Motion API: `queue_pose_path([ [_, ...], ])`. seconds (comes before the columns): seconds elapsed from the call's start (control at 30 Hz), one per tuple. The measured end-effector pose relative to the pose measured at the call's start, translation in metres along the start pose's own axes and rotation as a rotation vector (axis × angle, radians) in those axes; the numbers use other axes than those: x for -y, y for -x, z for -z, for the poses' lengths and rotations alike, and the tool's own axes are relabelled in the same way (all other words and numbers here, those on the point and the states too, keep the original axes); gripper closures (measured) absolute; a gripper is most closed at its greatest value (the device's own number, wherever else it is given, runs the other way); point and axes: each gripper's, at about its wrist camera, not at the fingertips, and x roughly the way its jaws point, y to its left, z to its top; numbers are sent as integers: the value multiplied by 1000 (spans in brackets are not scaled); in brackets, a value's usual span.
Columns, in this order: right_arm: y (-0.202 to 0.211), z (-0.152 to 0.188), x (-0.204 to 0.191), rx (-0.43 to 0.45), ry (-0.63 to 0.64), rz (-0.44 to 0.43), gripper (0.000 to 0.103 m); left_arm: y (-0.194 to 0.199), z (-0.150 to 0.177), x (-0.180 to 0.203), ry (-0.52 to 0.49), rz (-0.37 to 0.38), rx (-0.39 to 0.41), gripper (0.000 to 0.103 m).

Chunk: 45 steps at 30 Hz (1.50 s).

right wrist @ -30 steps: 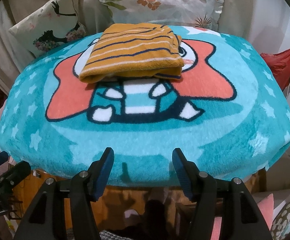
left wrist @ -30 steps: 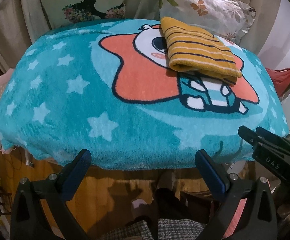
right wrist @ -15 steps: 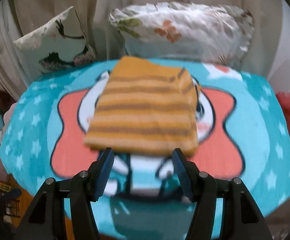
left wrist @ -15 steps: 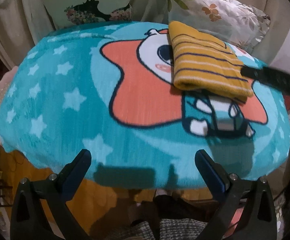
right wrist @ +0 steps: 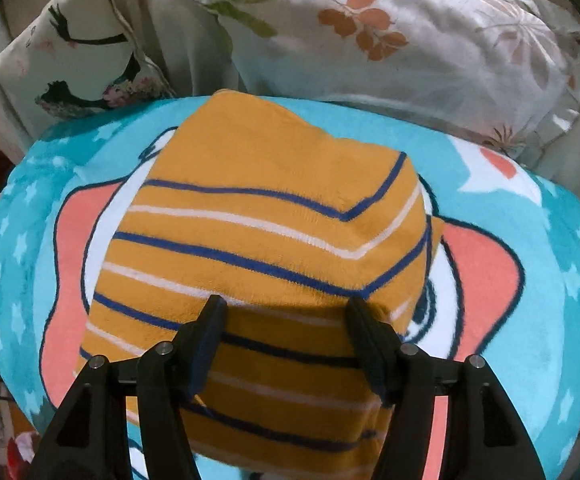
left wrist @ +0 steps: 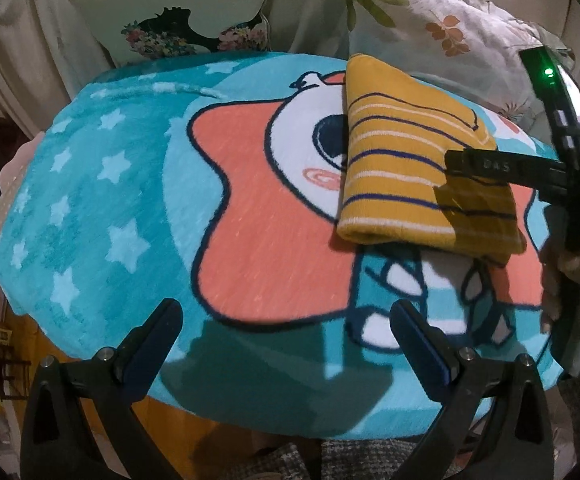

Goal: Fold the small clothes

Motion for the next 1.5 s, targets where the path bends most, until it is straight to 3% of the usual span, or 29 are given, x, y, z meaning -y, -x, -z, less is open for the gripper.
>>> queue_pose_path([
  [0.23, 27, -30, -4, 83, 30, -30, 36, -4, -13, 8, 11, -13, 1, 0],
  [0.37, 0, -52, -11, 48, 44, -30, 36, -7, -17, 7, 33, -19, -6, 0],
  [0.47, -31, -57, -14, -35, 63, -8, 34, -9, -19, 5, 46, -21, -12, 0],
  [0.67, -15, -73, -16, 29, 62, -29, 34, -11, -18, 2, 67, -32, -19, 0],
  [0.87, -51, -89, -22, -11, 101, 25, 32, -10, -16, 2, 77, -42, -25, 0],
  [0.97, -51, -91, -19, -1, 102, 3, 32, -10, -15, 1, 77, -38, -30, 0],
  [1.13, -15, -76, 1, 62, 44, -9, 32, -12, -13, 0, 76, -18, -36, 0],
  [1.5, 37, 24, 61, 76, -111, 96, 31, -9, 3, 11, -26, 60, -41, 0],
])
